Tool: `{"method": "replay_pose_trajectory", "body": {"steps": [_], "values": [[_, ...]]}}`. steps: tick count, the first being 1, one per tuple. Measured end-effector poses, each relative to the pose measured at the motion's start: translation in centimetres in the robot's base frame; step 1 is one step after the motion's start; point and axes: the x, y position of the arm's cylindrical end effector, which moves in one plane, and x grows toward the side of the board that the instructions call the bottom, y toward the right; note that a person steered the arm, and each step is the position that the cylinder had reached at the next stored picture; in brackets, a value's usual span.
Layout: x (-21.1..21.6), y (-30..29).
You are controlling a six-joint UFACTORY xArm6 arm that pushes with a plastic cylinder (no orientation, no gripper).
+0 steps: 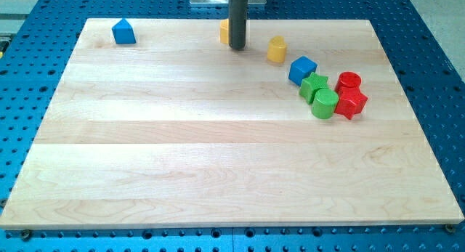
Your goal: Separate the red star from the red circle
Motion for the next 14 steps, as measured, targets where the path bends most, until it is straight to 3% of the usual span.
{"method": "replay_pose_trajectory", "body": {"steps": [1,3,5,6,7,8,10,12,14], "values": [[1.2,-3.1],[-0.9,0.7],[7.1,1.4],[15.9,4.6],[23.4,12.2],[22.5,16.3],[16.8,21.4],[8.9,20.8],[10.2,19.6]]}}
